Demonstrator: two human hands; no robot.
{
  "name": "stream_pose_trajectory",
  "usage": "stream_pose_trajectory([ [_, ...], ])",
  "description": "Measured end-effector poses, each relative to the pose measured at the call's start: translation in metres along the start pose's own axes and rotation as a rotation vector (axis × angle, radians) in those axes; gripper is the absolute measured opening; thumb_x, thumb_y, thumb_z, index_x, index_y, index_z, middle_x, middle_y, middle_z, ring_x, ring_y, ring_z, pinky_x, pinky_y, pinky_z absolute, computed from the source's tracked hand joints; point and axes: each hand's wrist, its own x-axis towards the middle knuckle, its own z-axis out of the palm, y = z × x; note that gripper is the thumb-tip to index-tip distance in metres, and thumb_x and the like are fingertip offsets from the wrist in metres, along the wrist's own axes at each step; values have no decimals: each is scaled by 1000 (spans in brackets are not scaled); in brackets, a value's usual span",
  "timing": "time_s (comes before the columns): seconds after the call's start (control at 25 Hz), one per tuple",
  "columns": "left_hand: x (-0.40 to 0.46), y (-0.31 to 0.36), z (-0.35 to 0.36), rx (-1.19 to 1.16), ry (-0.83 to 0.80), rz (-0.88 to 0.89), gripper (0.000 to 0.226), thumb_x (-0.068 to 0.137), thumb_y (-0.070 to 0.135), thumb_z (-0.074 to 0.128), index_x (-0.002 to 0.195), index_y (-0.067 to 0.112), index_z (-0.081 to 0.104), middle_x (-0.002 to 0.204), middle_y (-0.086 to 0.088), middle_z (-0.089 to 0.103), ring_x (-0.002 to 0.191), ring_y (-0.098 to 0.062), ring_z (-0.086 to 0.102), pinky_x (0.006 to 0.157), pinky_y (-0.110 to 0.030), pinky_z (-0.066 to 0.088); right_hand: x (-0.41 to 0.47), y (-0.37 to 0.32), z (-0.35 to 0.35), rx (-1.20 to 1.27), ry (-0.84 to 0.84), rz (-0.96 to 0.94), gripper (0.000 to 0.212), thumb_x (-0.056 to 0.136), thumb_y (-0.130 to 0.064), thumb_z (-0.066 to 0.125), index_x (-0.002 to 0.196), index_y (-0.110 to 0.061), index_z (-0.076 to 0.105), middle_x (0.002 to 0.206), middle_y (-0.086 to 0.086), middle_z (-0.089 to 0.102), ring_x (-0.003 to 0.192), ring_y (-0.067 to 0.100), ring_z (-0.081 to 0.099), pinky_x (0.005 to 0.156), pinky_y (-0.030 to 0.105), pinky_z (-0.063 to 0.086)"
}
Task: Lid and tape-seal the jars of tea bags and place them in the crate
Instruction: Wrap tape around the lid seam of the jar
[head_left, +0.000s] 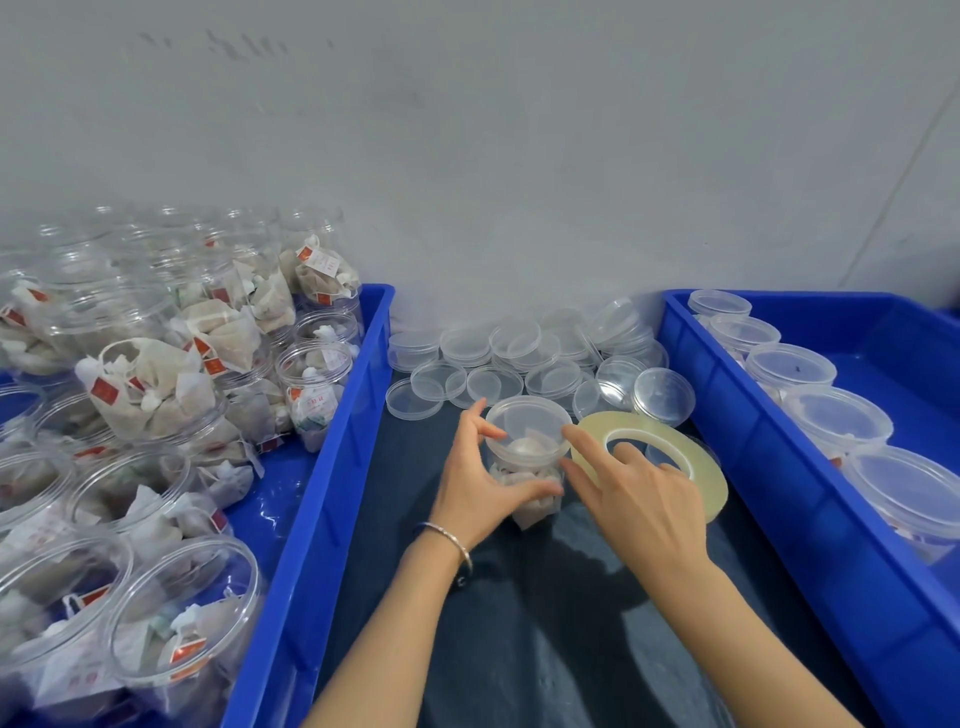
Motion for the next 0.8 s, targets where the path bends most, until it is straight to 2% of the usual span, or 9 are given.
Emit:
stream_pose_trajectory([
  [0.08, 4, 3, 8, 34, 64, 3, 68, 49, 41, 92, 91, 27, 41, 116, 27, 49, 112, -3, 53, 93, -28, 47, 0, 2, -3, -29, -71, 14, 47, 77, -40, 76, 119, -20, 67, 52, 4, 51, 31, 24, 41, 43, 25, 25],
  [0.16, 7, 1, 7, 22, 70, 12, 69, 43, 51, 89, 85, 29, 39, 116, 22, 54, 110, -6, 56, 91, -35, 50, 1, 12, -5, -74, -105, 20, 61, 91, -56, 46, 140, -19, 44, 71, 0, 64, 52, 23, 58, 52, 26, 31],
  [0.2, 9, -1, 5, 13, 58, 5, 70, 41, 55, 88, 84, 30, 39, 115, 23, 54, 110, -7, 57, 90, -38, 51, 2, 18, -9, -77, -122, -7, 64, 91, -60, 36, 139, -18, 43, 75, -3, 67, 59, 21, 62, 55, 27, 31],
  [0.28, 11, -3, 2, 9, 35, -16, 69, 39, 58, 85, 82, 31, 39, 114, 24, 54, 110, -6, 57, 90, -39, 52, 3, 36, -24, -106, -163, -62, 63, 87, -67, 23, 119, -24, 56, 72, -5, 67, 71, 15, 64, 65, 25, 33],
  [0.36, 13, -4, 0, 0, 24, -29, 68, 39, 59, 85, 82, 32, 39, 113, 22, 55, 109, -6, 58, 90, -39, 52, 3, 55, -40, -173, -292, -119, 67, 80, -71, 6, 92, -29, 57, 74, -10, 61, 86, 10, 59, 90, 30, 31],
  [0.44, 14, -5, 0, -10, 10, -31, 68, 39, 57, 85, 82, 31, 39, 113, 21, 57, 108, -6, 58, 90, -38, 53, -3, 69, -47, -172, -301, -123, 61, 76, -68, 11, 79, -26, 54, 72, -14, 53, 87, 10, 56, 101, 42, 26],
  [0.6, 16, -7, -2, -41, -16, -23, 65, 45, 42, 92, 82, 27, 40, 116, 18, 58, 109, -3, 57, 92, -36, 52, -10, 88, -56, -278, -492, -12, 48, 78, -70, 9, 86, -34, 40, 87, -19, 45, 96, -1, 40, 103, 52, 22],
  [0.68, 16, -6, -2, -46, -30, -18, 64, 48, 33, 93, 81, 26, 40, 116, 18, 58, 110, 1, 55, 93, -31, 51, -5, 98, -55, -227, -560, 52, 47, 78, -70, 9, 82, -33, 38, 87, -18, 43, 95, 0, 37, 94, 44, 32],
  [0.8, 15, -7, -6, -59, -62, -30, 64, 48, 28, 94, 81, 25, 40, 114, 16, 58, 109, -1, 58, 88, -24, 51, 6, 97, -42, -83, -523, 137, 43, 82, -69, 20, 72, -30, 34, 84, -15, 43, 97, 6, 40, 76, 34, 40],
])
